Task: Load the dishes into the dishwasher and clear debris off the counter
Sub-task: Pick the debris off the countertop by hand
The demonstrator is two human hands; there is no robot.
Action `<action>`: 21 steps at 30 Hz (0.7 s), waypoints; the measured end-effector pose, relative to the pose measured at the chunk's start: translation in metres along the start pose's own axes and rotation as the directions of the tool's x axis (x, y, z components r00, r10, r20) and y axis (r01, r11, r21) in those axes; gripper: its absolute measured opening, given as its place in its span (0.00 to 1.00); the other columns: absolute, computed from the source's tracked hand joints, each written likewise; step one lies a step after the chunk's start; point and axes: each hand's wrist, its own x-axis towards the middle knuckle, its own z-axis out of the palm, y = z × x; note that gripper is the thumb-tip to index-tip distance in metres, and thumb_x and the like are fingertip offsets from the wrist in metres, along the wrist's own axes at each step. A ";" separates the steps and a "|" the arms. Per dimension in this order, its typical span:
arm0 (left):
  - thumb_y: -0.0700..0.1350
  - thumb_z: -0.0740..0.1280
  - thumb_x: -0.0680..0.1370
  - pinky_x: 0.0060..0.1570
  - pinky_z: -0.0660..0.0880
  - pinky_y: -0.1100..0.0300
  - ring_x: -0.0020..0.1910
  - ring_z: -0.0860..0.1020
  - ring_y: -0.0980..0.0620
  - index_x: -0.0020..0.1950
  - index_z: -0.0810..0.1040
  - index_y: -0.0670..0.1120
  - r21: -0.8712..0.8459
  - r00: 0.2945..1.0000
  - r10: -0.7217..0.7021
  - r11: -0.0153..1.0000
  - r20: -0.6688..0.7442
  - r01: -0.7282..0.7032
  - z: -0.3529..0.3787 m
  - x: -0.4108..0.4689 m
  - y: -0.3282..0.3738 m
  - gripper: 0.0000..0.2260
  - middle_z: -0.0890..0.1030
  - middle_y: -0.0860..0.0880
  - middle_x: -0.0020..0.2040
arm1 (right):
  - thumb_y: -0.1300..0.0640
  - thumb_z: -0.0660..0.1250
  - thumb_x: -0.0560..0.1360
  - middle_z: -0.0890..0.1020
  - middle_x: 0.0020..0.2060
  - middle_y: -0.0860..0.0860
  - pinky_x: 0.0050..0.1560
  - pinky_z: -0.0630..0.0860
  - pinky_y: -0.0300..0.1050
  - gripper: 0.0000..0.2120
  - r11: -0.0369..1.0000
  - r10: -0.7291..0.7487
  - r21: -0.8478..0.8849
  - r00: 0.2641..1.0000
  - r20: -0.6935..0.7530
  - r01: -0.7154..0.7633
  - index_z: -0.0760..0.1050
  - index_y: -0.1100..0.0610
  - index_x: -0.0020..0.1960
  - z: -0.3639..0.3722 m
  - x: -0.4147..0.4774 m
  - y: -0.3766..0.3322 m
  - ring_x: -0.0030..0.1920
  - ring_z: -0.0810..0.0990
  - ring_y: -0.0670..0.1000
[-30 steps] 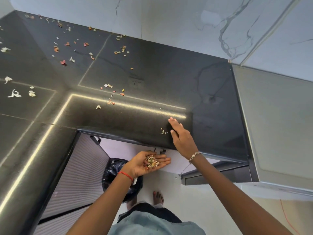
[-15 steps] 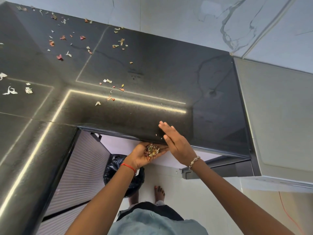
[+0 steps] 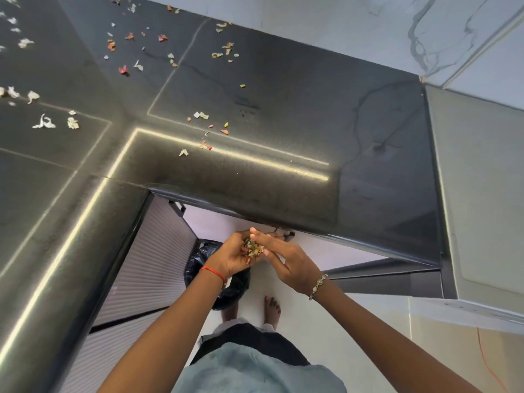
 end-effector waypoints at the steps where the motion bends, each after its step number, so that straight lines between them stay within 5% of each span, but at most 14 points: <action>1: 0.43 0.54 0.80 0.43 0.80 0.53 0.44 0.83 0.44 0.50 0.79 0.34 -0.021 1.000 0.011 1.000 -0.026 -0.011 -0.005 -0.001 -0.002 0.17 0.82 0.37 0.47 | 0.58 0.54 0.78 0.72 0.67 0.51 0.65 0.69 0.37 0.20 0.999 0.021 0.034 1.000 -0.013 -0.020 0.70 0.60 0.67 0.006 0.001 0.002 0.66 0.72 0.47; 4: 0.40 0.54 0.81 0.30 0.80 0.55 0.33 0.82 0.46 0.43 0.78 0.35 -0.133 0.990 0.036 0.990 -0.140 -0.055 -0.028 -0.002 -0.010 0.16 0.82 0.39 0.36 | 0.57 0.55 0.77 0.75 0.64 0.52 0.67 0.67 0.36 0.19 0.984 0.146 0.107 0.989 -0.025 -0.142 0.74 0.63 0.63 0.030 0.005 0.012 0.64 0.72 0.45; 10: 0.42 0.53 0.81 0.20 0.72 0.66 0.20 0.76 0.49 0.33 0.74 0.36 -0.290 0.935 -0.021 0.953 -0.353 -0.088 -0.107 0.034 -0.028 0.20 0.76 0.43 0.24 | 0.67 0.60 0.76 0.78 0.57 0.49 0.55 0.68 0.23 0.14 0.841 0.445 0.313 0.893 0.061 -0.440 0.76 0.63 0.61 0.096 0.019 0.061 0.55 0.75 0.38; 16: 0.41 0.50 0.81 0.14 0.57 0.74 0.13 0.63 0.56 0.30 0.60 0.45 -0.224 0.847 0.044 0.956 -0.530 -0.189 -0.209 0.115 -0.042 0.18 0.65 0.50 0.17 | 0.67 0.63 0.75 0.82 0.52 0.60 0.46 0.69 0.19 0.10 0.805 0.528 0.159 0.812 0.249 -0.572 0.78 0.67 0.55 0.190 0.027 0.162 0.51 0.80 0.50; 19: 0.41 0.51 0.81 0.16 0.63 0.71 0.13 0.66 0.55 0.31 0.64 0.43 -0.188 0.774 0.098 0.944 -0.625 -0.271 -0.252 0.157 -0.045 0.18 0.68 0.49 0.17 | 0.68 0.62 0.74 0.81 0.53 0.63 0.47 0.67 0.23 0.11 0.820 0.540 -0.006 0.771 0.338 -0.572 0.77 0.69 0.55 0.230 0.039 0.211 0.55 0.80 0.57; 21: 0.45 0.51 0.82 0.33 0.74 0.64 0.22 0.73 0.53 0.36 0.68 0.42 -0.149 0.745 0.143 0.939 -0.652 -0.311 -0.276 0.183 -0.048 0.17 0.74 0.47 0.24 | 0.65 0.61 0.75 0.78 0.58 0.61 0.56 0.66 0.31 0.14 0.830 0.539 -0.102 0.741 0.401 -0.549 0.75 0.68 0.59 0.260 0.046 0.240 0.60 0.76 0.55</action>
